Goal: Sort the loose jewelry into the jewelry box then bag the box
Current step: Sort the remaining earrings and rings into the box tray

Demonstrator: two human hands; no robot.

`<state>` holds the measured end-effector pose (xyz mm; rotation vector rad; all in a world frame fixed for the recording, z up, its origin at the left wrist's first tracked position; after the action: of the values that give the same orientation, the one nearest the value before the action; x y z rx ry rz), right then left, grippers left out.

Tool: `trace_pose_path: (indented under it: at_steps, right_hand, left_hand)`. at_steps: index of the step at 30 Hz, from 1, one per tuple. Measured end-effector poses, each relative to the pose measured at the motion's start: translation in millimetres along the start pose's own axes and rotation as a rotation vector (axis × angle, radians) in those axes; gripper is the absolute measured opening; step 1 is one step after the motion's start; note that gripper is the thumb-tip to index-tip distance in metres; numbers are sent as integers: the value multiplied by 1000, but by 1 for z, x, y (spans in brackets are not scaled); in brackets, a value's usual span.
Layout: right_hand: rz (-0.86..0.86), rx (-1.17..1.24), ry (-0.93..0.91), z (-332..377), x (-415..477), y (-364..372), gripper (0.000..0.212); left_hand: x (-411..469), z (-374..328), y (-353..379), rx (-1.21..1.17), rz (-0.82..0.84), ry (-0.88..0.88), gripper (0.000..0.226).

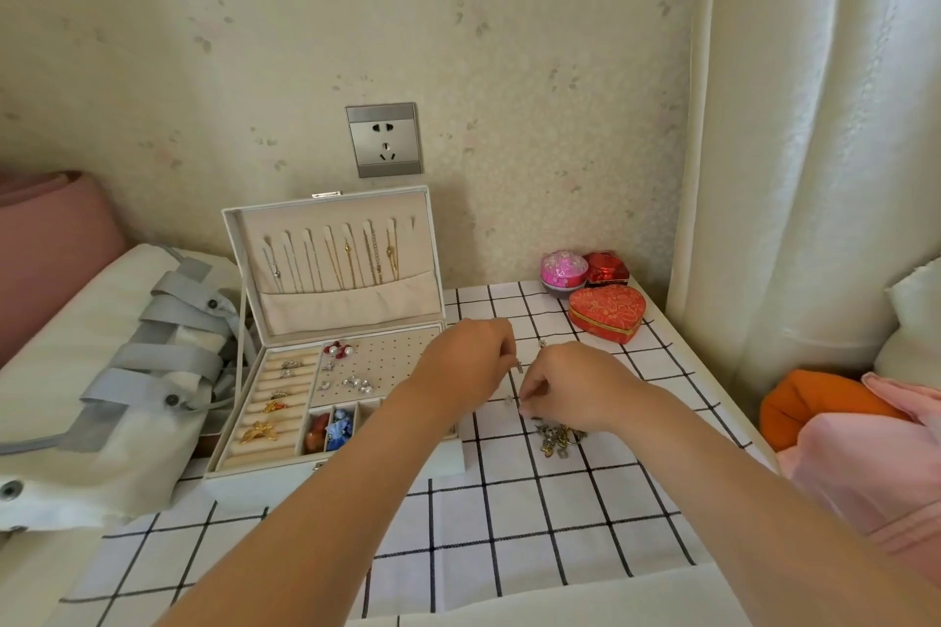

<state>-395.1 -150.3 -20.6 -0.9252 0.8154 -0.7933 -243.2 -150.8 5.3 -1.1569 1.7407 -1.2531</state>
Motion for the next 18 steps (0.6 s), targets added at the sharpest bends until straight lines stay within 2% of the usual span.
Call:
trace_pose_path:
  at_steps: [9,13,18]
  right_hand:
    - [-15,-7,18,9,1,-1,6]
    - [-156,186,-6,18,0,-18,4]
    - [-225,491,-137,48,-4,-34,2]
  left_hand:
    - [-23,9,-17,21,-65,23,18]
    - [-35,23,-37,6,-112,-21,21]
    - [-59,52,-53,-94,-50,-98,15]
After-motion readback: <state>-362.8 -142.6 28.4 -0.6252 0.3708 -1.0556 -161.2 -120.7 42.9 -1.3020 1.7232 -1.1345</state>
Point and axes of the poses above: each hand's wrist, its own x-axis towards the middle knuckle, its own y-axis out of the palm, z = x × y, the point moved 2 cm from there along x, towards the middle knuckle, and after that the axes turned 11 degrees about z, right-handed, at the moved point
